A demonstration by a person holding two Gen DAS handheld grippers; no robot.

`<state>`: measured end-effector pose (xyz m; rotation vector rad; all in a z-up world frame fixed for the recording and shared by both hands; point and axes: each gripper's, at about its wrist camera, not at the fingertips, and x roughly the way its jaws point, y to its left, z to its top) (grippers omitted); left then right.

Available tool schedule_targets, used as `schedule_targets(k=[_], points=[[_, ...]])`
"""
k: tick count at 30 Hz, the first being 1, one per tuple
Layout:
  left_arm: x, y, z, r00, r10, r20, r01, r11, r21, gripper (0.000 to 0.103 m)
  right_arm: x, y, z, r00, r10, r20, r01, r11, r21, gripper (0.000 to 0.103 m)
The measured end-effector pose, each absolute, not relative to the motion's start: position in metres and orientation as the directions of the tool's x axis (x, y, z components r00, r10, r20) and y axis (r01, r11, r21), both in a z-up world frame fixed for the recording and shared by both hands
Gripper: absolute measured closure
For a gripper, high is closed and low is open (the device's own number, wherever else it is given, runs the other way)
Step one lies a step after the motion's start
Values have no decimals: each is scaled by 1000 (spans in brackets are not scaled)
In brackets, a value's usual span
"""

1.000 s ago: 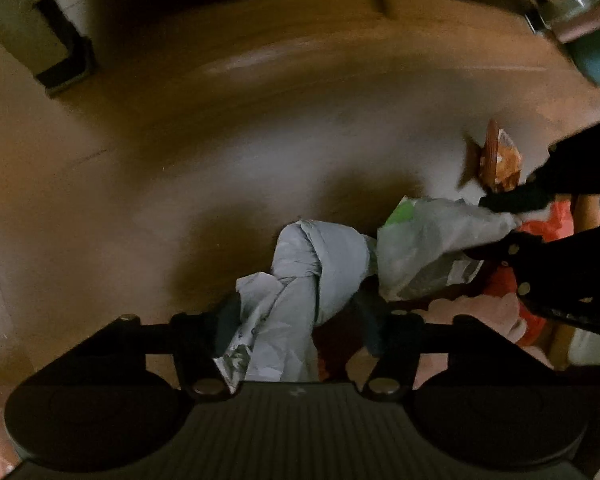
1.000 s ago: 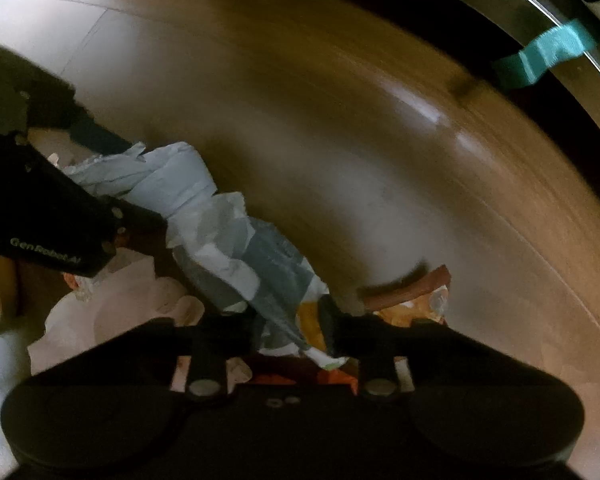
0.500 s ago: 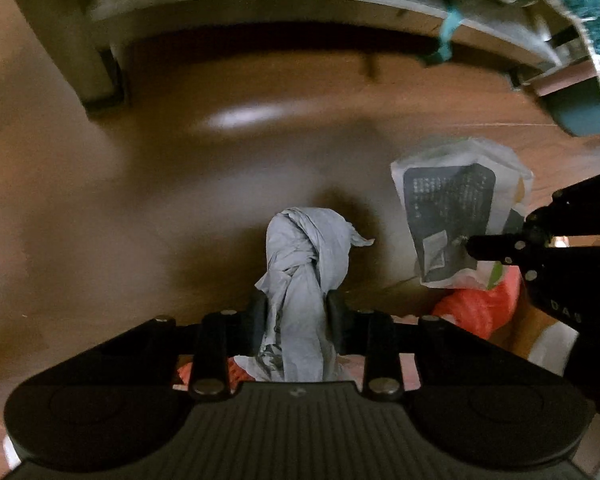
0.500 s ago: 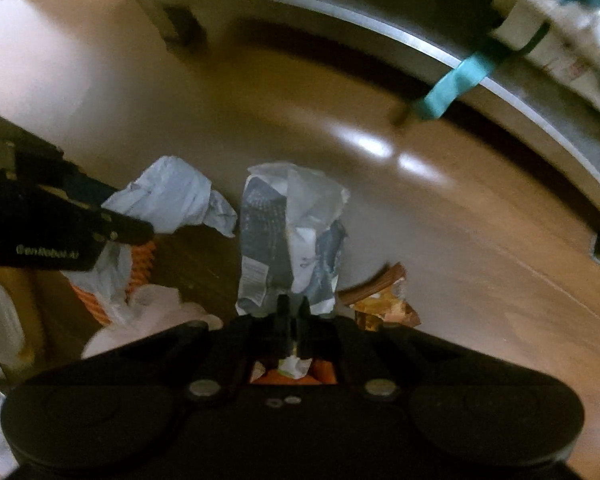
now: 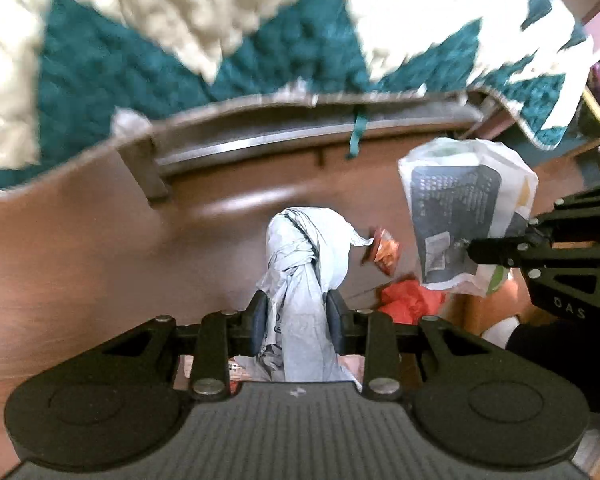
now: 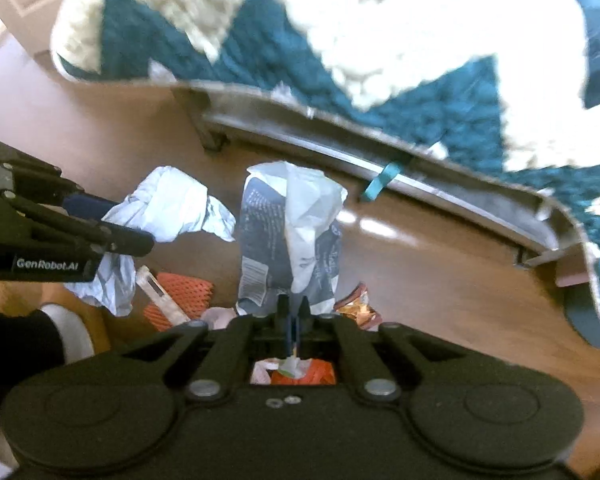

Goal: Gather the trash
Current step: 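Carry the tissue with the left tool while the right tool carries the bag to the wastebasket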

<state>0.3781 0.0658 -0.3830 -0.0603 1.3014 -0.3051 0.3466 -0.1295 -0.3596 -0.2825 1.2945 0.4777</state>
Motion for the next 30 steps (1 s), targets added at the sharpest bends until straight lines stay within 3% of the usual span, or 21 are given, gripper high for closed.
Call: schedule_targets(k=[14, 30], points=[[316, 49, -210, 548, -172, -819, 108, 985, -135, 73, 287, -139, -198, 437, 286, -853, -496, 868, 36, 102], [280, 35, -44, 815, -131, -564, 111, 991, -70, 73, 271, -156, -42, 695, 327, -640, -481, 874, -76, 102]])
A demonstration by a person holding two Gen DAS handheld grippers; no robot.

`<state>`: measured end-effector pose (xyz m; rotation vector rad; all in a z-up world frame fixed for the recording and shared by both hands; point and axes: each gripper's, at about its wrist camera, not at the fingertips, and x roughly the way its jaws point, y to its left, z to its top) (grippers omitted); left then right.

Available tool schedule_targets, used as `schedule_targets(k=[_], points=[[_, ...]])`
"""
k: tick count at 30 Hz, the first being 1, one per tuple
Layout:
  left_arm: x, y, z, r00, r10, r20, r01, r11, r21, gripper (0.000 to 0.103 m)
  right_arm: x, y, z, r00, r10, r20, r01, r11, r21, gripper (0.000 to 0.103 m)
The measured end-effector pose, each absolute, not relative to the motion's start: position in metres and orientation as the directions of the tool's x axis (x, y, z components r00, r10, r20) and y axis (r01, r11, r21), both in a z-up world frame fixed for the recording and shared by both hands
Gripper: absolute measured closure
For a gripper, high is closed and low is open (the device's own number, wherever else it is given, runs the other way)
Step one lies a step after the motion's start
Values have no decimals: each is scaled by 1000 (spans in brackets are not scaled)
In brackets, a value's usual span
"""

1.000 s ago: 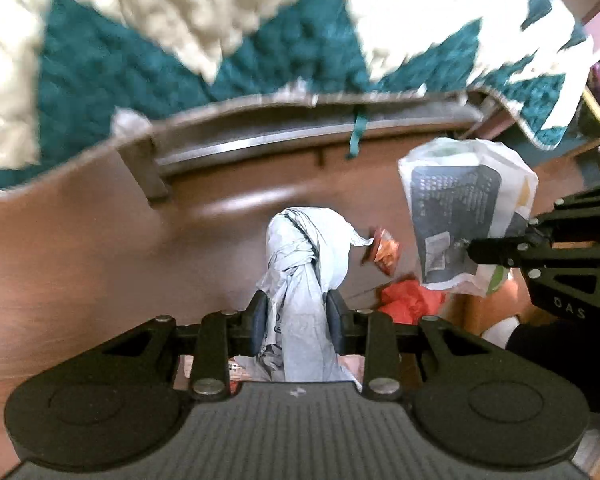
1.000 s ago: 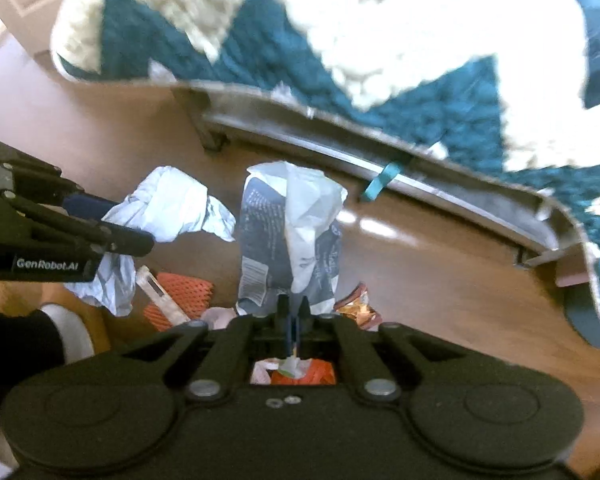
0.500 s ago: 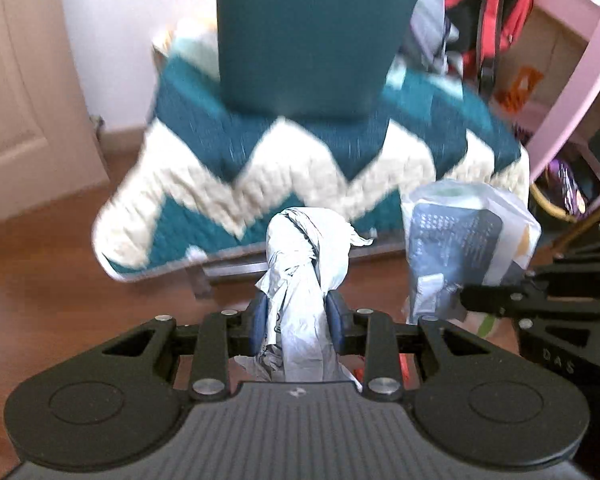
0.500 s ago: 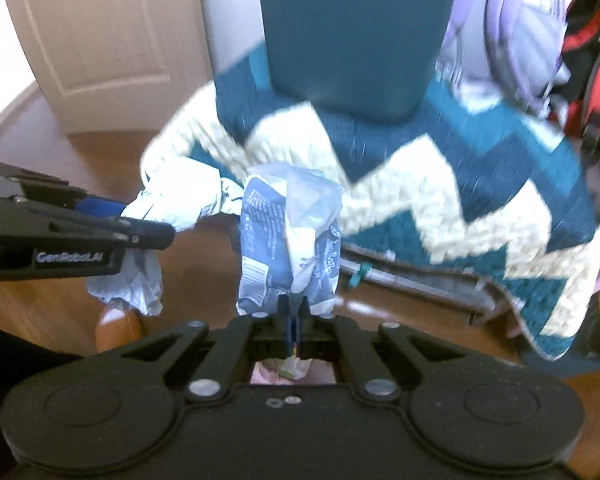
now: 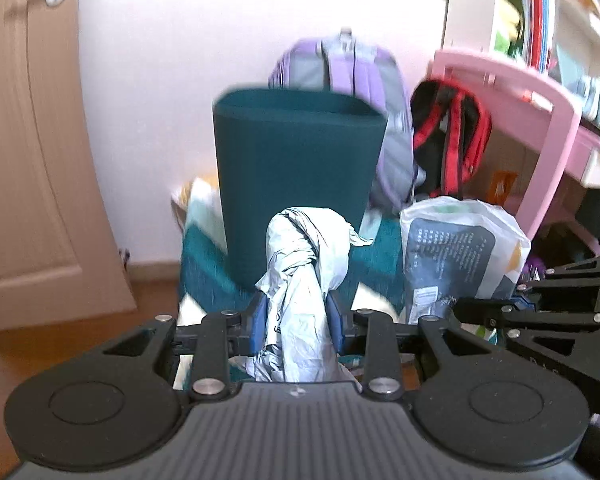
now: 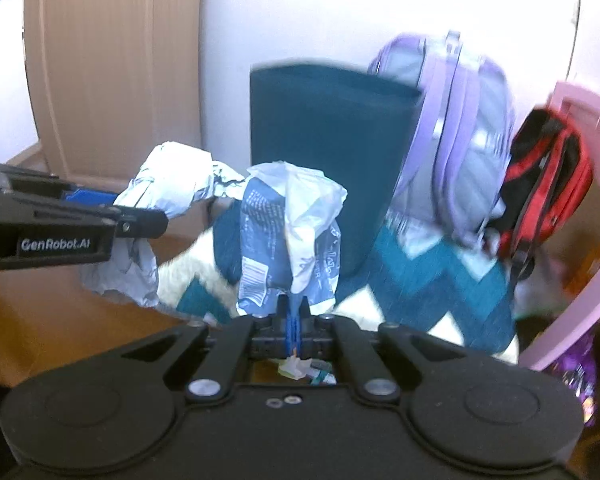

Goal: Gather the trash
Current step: 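Carry the tissue with the left tool while the right tool carries the bag to the wastebasket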

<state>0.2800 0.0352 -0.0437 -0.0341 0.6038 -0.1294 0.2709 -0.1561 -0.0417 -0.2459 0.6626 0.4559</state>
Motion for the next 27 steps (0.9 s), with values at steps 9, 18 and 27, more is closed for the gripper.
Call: schedule_targets(k=[9, 18, 27], points=[[292, 26, 32, 893, -105, -437, 98, 994, -38, 73, 297, -151, 32, 793, 338, -506, -450, 886, -114, 102], [334, 29, 83, 925, -75, -373, 69, 997, -28, 73, 345, -149, 74, 842, 317, -436, -401, 909, -114, 102], [405, 27, 90, 912, -92, -401, 78, 996, -49, 73, 411, -143, 79, 847, 284, -449, -369, 923, -112, 102]])
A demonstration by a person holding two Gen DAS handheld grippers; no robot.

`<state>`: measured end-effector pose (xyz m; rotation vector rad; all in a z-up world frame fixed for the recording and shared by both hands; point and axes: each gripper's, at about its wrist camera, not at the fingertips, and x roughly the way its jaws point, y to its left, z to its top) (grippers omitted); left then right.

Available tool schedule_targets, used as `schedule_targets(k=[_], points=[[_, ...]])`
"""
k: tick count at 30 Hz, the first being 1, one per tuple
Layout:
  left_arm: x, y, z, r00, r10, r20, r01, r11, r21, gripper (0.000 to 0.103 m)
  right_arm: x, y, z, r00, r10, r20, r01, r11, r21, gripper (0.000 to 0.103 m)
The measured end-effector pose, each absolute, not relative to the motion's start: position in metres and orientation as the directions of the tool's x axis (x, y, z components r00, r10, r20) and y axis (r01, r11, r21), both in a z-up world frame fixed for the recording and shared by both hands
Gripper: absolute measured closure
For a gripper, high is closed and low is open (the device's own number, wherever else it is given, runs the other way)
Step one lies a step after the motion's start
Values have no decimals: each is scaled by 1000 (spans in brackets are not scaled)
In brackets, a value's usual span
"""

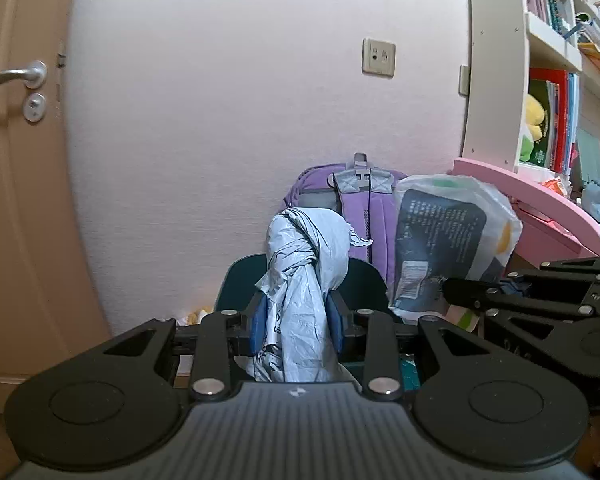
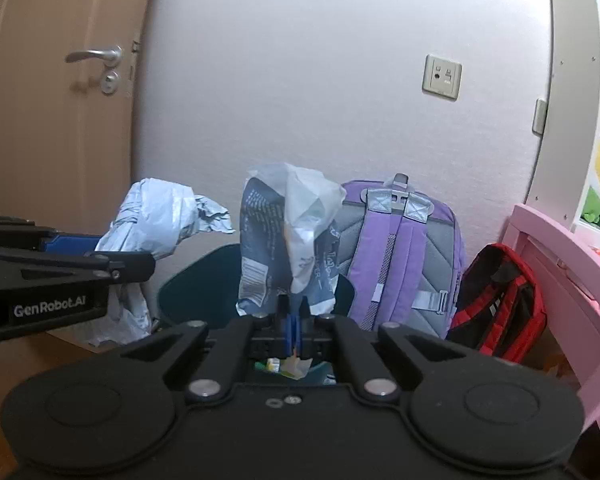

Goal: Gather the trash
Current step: 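Carry the tissue with the left tool while the right tool carries the bag to the wastebasket, then open the left tool over the wastebasket while the right tool releases the bag inside, then raise both open tools away from the wastebasket and lower toward the floor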

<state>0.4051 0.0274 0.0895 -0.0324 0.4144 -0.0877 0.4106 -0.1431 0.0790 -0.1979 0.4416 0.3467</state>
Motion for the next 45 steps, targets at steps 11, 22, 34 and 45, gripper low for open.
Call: schedule_targets(k=[11, 22, 34, 45], points=[[508, 30, 60, 872, -81, -482, 68, 997, -43, 72, 495, -123, 35, 789, 262, -556, -370, 925, -89, 102], [575, 30, 11, 783, -54, -620, 79, 997, 14, 72, 541, -103, -7, 706, 263, -658, -419, 904, -88, 98], [603, 20, -15, 707, -55, -705, 103, 994, 26, 63, 552, -106, -24, 679, 254, -689, -426, 900, -88, 89], [582, 28, -3, 723, -55, -689, 64, 998, -12, 29, 533, -117, -7, 690, 263, -674, -418, 906, -75, 79]])
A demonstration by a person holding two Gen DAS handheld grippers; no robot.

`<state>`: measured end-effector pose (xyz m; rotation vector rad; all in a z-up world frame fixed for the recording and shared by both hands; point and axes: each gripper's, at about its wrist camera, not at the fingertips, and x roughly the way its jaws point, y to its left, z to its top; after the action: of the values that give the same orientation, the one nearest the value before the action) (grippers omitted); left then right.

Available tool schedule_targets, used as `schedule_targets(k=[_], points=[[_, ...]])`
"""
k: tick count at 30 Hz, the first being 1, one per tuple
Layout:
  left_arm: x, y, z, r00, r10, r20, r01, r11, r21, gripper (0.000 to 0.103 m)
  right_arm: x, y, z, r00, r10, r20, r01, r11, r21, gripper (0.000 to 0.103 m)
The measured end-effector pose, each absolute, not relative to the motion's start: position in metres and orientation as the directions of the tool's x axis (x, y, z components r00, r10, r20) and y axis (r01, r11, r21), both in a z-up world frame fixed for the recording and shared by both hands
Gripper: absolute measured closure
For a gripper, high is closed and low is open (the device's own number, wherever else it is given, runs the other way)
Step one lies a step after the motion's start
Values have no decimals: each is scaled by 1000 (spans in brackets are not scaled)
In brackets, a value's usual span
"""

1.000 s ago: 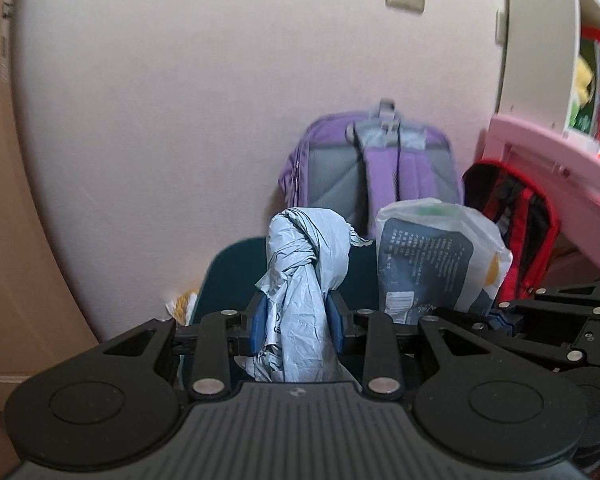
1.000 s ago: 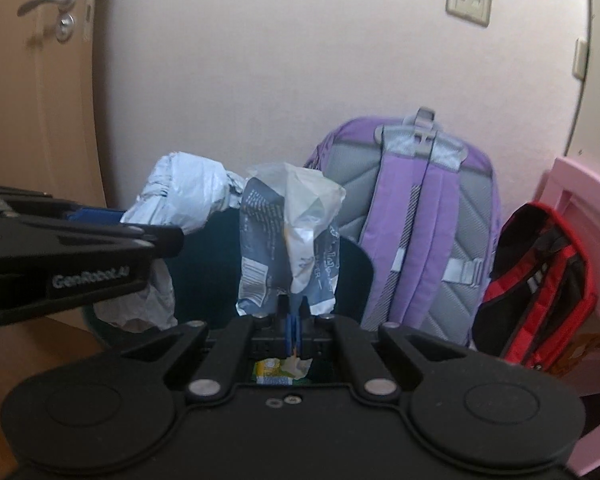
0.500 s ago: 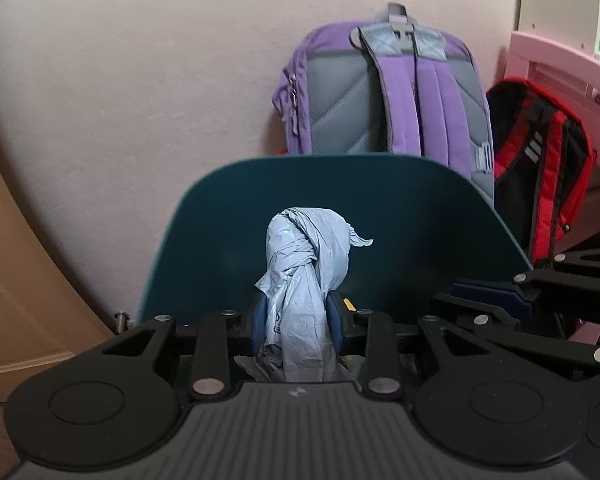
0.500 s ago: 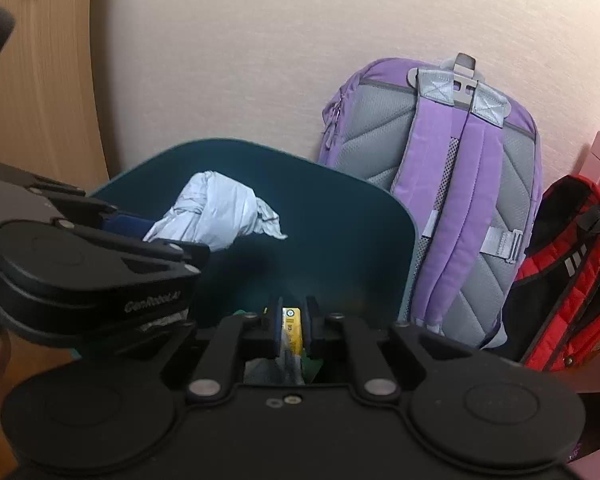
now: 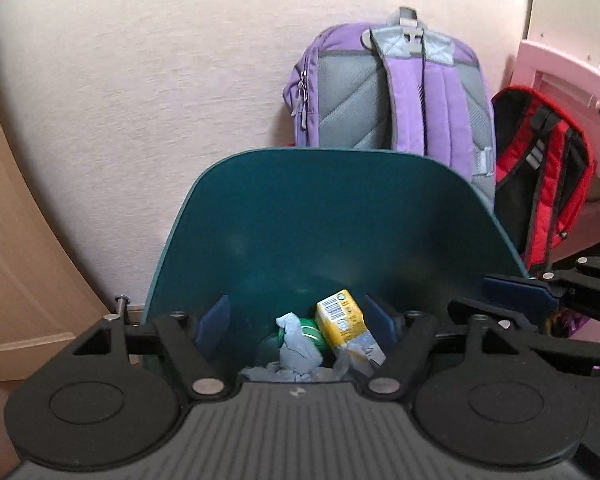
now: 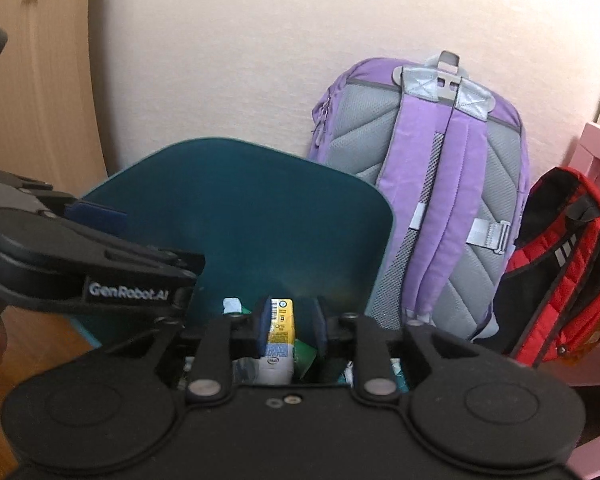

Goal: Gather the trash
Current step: 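Raise both open tools away from the wastebasket and lower toward the floor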

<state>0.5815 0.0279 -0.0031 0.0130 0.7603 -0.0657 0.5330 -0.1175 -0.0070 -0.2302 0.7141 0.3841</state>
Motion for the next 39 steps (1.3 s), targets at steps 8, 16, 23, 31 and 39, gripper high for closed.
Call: schedule_targets(k=[8, 16, 23, 31, 39], points=[[538, 26, 23, 748, -52, -662, 66, 998, -4, 23, 493, -128, 21, 706, 288, -647, -431, 899, -70, 68], [477, 28, 45, 765, -63, -641, 84, 997, 1, 23, 438, -143, 44, 710, 317, -628, -452, 890, -61, 61], [416, 32, 58, 783, -62, -619, 77, 997, -3, 23, 387, -151, 55, 711, 339, -616, -470, 880, -59, 55], [355, 38, 57, 793, -63, -606, 70, 997, -13, 23, 329, -159, 51, 701, 375, -607, -499, 866, -41, 48], [318, 42, 26, 775, -70, -628, 78, 997, -15, 19, 295, -161, 12, 663, 378, -646, -518, 855, -32, 39]])
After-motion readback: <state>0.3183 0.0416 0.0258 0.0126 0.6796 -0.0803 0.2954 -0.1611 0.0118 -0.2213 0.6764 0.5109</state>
